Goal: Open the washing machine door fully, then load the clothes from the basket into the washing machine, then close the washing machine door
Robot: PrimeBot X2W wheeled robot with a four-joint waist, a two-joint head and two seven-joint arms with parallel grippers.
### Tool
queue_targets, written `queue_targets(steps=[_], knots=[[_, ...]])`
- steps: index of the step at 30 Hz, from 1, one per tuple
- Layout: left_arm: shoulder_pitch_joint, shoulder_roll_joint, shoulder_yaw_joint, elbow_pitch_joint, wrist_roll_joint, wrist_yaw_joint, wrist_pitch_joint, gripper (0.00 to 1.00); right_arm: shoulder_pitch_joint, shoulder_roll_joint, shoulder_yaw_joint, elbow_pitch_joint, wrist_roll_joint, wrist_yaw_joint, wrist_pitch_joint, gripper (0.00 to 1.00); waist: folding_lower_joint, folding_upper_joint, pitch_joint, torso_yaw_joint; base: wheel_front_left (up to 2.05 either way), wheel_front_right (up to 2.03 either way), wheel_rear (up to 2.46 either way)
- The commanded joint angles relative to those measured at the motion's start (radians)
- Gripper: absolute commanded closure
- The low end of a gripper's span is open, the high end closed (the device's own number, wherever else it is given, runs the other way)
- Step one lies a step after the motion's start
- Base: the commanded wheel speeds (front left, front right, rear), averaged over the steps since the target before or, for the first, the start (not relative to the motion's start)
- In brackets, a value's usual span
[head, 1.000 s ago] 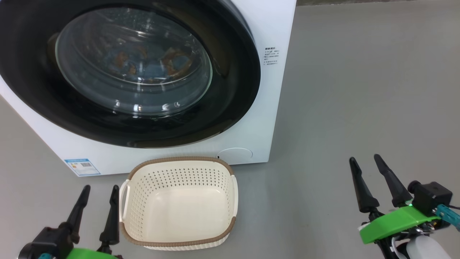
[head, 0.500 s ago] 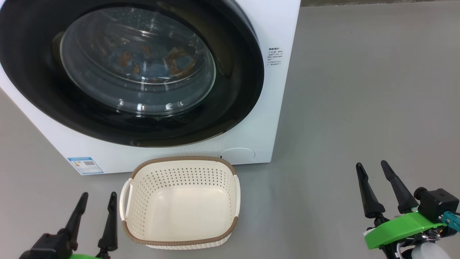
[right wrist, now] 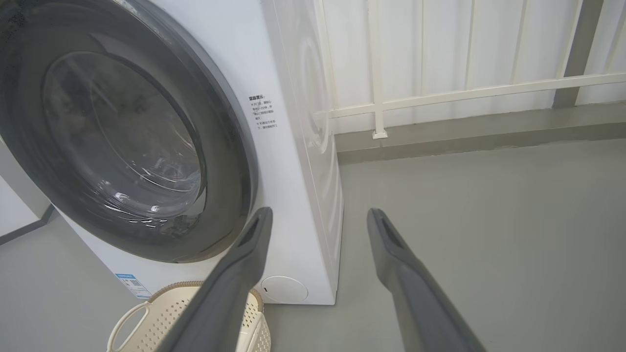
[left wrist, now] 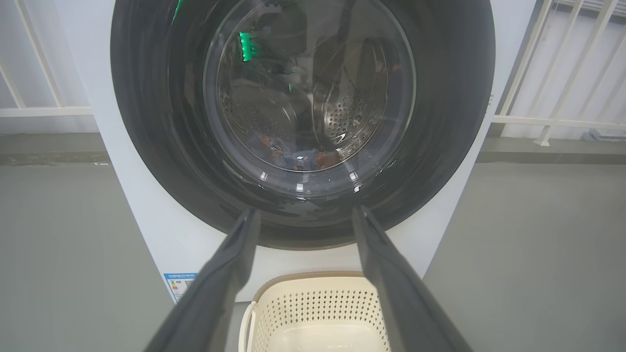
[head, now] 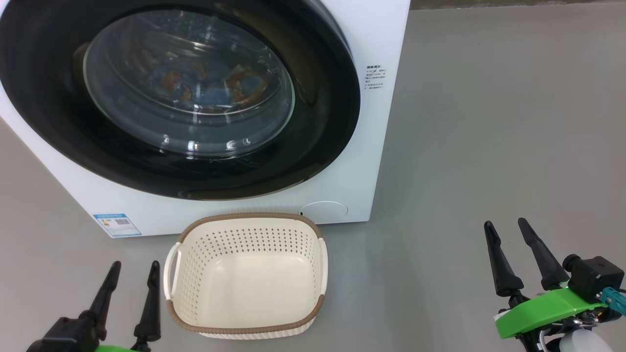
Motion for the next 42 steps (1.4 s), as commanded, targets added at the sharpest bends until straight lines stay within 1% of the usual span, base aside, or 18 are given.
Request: queue_targets(steps=[1, 5, 6, 13, 15, 17, 20, 24, 42], knots=[[-0.013, 0.02, 0.036, -0.024, 0.005, -0.002, -0.006, 0.0, -0.004, -0.009, 0.016, -0.025, -0.012, -0.003, -0.002, 0.0, -0.0001, 0.0, 0.0, 0.001, 0.0, 0.0, 0.0], [-0.013, 0.02, 0.037, -0.021, 0.005, -0.002, -0.006, 0.0, -0.004, -0.009, 0.016, -0.026, -0.012, -0.003, -0.002, 0.0, -0.0001, 0.0, 0.0, 0.003, 0.0, 0.0, 0.0], [0.0, 0.0, 0.0, 0.0, 0.0, 0.0, 0.0, 1.0, 0.0, 0.0, 0.0, 0.0, -0.004, 0.0, 0.0, 1.0, 0.0, 0.0, 0.0, 0.003, 0.0, 0.0, 0.0], [0.025, -0.042, -0.012, 0.066, -0.005, 0.0, 0.003, 1.0, 0.034, 0.04, 0.014, 0.077, 0.001, 0.0, 0.004, 1.0, -0.0001, 0.0, 0.0, 0.003, 0.0, 0.0, 0.0], [0.025, -0.043, -0.011, 0.065, -0.016, 0.0, 0.006, 1.0, 0.034, 0.041, 0.012, 0.075, 0.01, 0.0, 0.007, 1.0, 0.0, 0.0, -0.001, 0.003, 0.0, 0.0, 0.0], [0.024, -0.044, -0.008, 0.063, -0.037, 0.0, 0.012, 1.0, 0.034, 0.042, 0.009, 0.073, 0.03, 0.0, 0.012, 1.0, 0.0004, 0.0, -0.002, 0.003, 0.0, 0.0, 0.0], [0.023, -0.047, -0.003, 0.059, -0.08, 0.0, 0.024, 1.0, 0.033, 0.044, 0.003, 0.069, 0.069, 0.0, 0.023, 1.0, 0.0022, 0.0, -0.007, 0.003, 0.0, 0.0, 0.0], [0.02, -0.049, 0.002, 0.057, -0.122, 0.0, 0.035, 1.0, 0.031, 0.046, -0.003, 0.067, 0.108, 0.0, 0.034, 1.0, 0.0001, 0.0, -0.007, 0.002, 0.0, 0.0, 0.0], [0.007, -0.059, 0.024, 0.046, -0.314, 0.0, 0.088, 1.0, 0.022, 0.058, -0.032, 0.053, 0.282, 0.0, 0.084, 1.0, 0.0, 0.0, -0.015, 0.001, 0.0, 0.0, 0.0]])
